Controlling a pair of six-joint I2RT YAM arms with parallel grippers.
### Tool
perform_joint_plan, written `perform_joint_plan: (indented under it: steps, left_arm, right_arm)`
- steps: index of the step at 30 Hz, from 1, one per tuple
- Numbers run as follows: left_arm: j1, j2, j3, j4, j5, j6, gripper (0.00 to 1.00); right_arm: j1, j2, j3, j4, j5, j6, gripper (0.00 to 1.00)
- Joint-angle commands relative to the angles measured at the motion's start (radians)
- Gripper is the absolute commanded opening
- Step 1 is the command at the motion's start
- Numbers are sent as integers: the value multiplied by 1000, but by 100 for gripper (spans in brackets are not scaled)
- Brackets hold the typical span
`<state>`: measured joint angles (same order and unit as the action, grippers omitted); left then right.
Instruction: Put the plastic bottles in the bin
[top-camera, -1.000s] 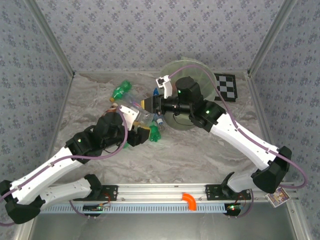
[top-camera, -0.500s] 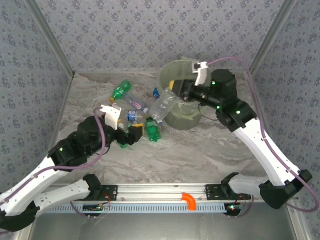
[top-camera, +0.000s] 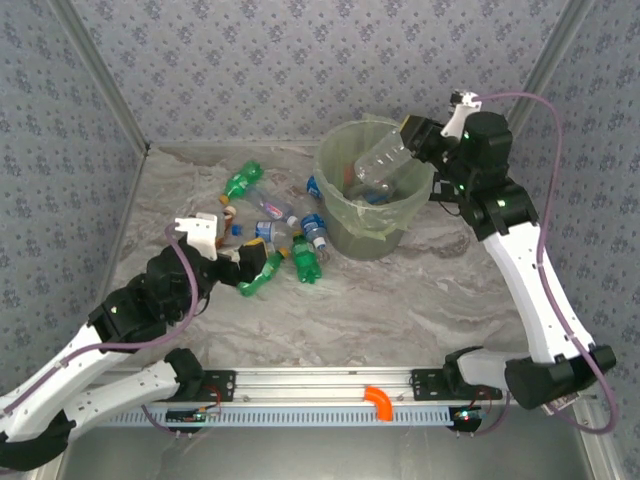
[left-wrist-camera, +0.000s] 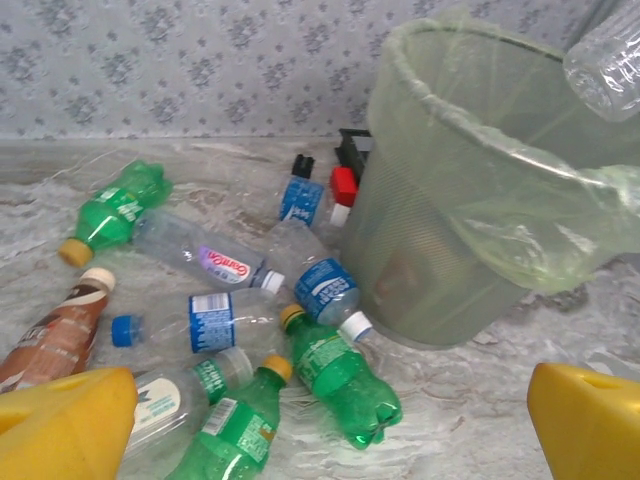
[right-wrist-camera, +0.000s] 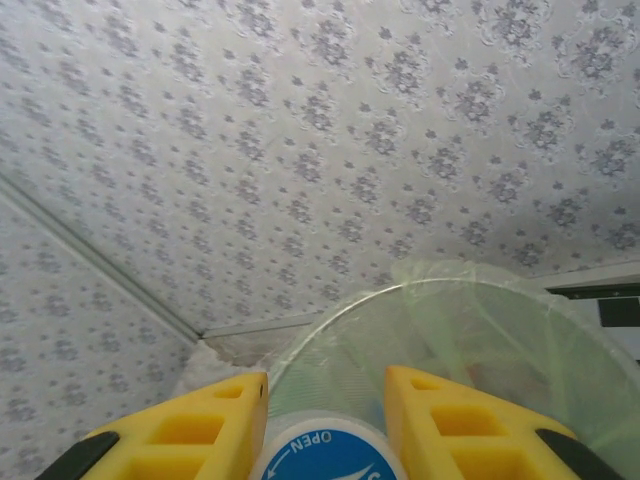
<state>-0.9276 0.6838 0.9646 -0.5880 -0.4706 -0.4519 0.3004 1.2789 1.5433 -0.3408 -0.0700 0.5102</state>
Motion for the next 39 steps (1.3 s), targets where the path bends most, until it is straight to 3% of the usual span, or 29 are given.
perform_joint_plan:
  steps: [1,6,11,14,17,24,25,35,39]
  left_arm:
    - [19,19,-12,-47,-76,-63,100]
    - [71,52,-10,-123,-64,-118,100]
    - [114,88,-14,-161,-49,-159,100]
    - [143,95,-21,-151,-12,-164,100]
    - [163,99,-23,-158,-10,-174,100]
    - [256,125,-48,-194,17,-225,100]
    - [287,127,-57,-194,35,-233,100]
    - [600,164,-125,-198,216,-218,100]
    - [781,207,-136,-189,324,-198,100]
  right_arm:
    - [6,69,54,-19,28,-46,27]
    - [47,184,111,-83,46,-119,27]
    - [106,277,158,-171,71,-179,36]
    - [125,318,181,-203,65,-201,52]
    - [139,336,208,-247,82,-218,82]
    - [155,254,154,-208,99,-223,93]
    - [156,233,136,-192,93,-221,100]
    - [225,10,-28,-75,75,-218,100]
    - [254,-76,-97,-39,67,-211,100]
